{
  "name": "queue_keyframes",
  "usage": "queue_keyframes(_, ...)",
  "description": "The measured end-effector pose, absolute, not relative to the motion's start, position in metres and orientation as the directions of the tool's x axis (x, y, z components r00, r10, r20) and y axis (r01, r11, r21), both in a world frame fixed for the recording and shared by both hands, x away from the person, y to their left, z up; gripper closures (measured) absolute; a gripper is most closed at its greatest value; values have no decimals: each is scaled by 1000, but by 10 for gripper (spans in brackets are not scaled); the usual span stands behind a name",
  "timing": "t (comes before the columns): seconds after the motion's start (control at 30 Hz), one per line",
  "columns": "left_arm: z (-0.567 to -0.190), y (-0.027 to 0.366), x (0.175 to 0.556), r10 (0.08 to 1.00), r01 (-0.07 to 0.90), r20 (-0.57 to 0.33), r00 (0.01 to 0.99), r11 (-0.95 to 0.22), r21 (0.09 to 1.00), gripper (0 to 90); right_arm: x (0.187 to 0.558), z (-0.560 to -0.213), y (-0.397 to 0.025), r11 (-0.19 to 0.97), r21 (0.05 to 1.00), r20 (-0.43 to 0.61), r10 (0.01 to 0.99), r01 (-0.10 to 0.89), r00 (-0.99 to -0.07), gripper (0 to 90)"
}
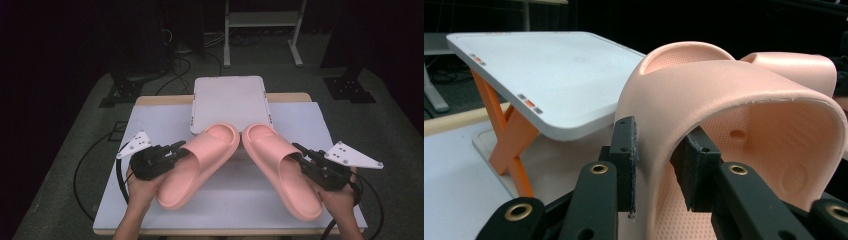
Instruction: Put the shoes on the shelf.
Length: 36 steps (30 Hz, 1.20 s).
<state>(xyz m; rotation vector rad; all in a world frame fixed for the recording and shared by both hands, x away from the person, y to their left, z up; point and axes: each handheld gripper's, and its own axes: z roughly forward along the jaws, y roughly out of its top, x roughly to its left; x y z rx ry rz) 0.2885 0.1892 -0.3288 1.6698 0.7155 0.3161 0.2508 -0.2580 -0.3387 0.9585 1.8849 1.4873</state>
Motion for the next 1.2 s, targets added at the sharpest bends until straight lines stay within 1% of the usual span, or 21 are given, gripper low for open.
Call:
queue_keyframes(0.43, -322, 187, 311, 620, 306, -209, 756, -53, 950, 732, 270, -327, -254, 111, 973, 27, 817, 202, -577, 761)
queue_keyframes(0.93, -305, 186, 330, 638, 304, -204, 743, -50, 951, 734, 293, -315, -244, 100, 973, 34, 829, 208, -559, 761)
queue_keyframes(1.2, -301, 188, 343, 664, 313, -202, 720, -50, 949, 735, 308, -310, -238, 94, 972, 39, 839, 216, -543, 760)
